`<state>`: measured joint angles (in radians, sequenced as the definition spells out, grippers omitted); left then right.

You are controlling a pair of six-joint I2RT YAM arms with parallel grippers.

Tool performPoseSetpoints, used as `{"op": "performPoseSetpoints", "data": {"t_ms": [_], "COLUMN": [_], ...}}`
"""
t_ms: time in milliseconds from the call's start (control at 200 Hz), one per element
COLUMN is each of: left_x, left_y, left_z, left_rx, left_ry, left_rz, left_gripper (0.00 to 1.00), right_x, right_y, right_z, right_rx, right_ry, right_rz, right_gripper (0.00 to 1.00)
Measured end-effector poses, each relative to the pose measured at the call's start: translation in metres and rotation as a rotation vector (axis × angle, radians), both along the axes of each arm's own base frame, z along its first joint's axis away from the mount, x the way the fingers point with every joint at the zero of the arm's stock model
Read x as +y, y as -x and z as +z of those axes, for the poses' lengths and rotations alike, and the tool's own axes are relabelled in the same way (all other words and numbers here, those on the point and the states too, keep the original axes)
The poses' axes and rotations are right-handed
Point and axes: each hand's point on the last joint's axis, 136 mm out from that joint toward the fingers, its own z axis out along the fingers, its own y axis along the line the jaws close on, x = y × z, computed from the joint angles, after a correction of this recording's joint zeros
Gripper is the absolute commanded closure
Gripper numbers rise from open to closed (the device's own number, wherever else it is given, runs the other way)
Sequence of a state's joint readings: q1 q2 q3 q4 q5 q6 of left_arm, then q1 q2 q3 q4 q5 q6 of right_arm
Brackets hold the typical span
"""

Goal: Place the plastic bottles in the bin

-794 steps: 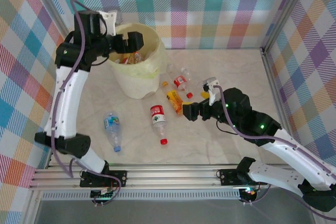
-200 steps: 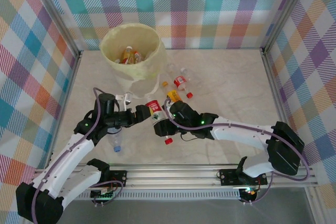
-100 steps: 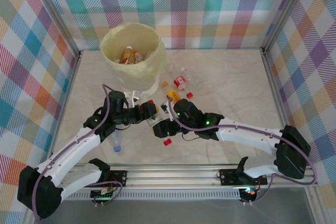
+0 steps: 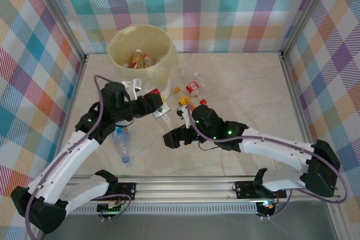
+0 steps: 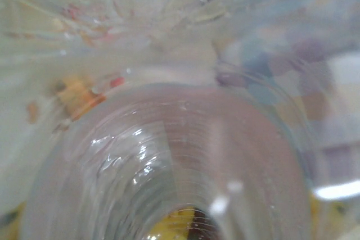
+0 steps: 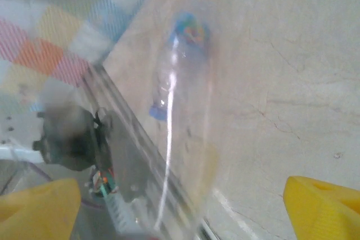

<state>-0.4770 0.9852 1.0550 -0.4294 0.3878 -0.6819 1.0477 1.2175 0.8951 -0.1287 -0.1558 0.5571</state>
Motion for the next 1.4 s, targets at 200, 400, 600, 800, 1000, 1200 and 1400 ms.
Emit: {"op": "performPoseSetpoints", "data": {"t_ms": [200,400,600,800,1000,1200,1400], "left_x": [0.009,0.024,0.043,0.064,0.090,0.113,0.124], "left_y": [-0.033,-0.072,-0.105,-0.143,-0.181,-0.204,-0.225], "left_z": [0.059,0.107,0.141,0.143,0.145,0.135,0.098], "left_rx": [-0.104,-0.198,-0.274,-0.271,-0.269,-0.267,-0.199], "left_ry": [-0.073,-0.190,-0.280,-0.342,-0.386,-0.463,-0.555], "left_rz": [0.038,0.095,0.166,0.237,0.324,0.382,0.379], "left_gripper": [0.44,0.43,0.43,0.43,0.43,0.42,0.42], "right_x": [-0.023,-0.052,-0.087,-0.117,-0.126,-0.128,-0.129], "right_y": [0.003,-0.001,-0.008,-0.014,-0.018,-0.019,-0.019], "right_z": [0.038,0.069,0.125,0.168,0.175,0.171,0.170], "right_rx": [-0.110,-0.246,-0.437,-0.590,-0.640,-0.634,-0.633], "right_ry": [-0.050,-0.060,-0.107,-0.136,-0.113,-0.094,-0.089], "right_rz": [-0.026,-0.085,-0.187,-0.281,-0.315,-0.318,-0.321], "right_gripper": [0.00,0.00,0.00,0.00,0.00,0.00,0.00]}}
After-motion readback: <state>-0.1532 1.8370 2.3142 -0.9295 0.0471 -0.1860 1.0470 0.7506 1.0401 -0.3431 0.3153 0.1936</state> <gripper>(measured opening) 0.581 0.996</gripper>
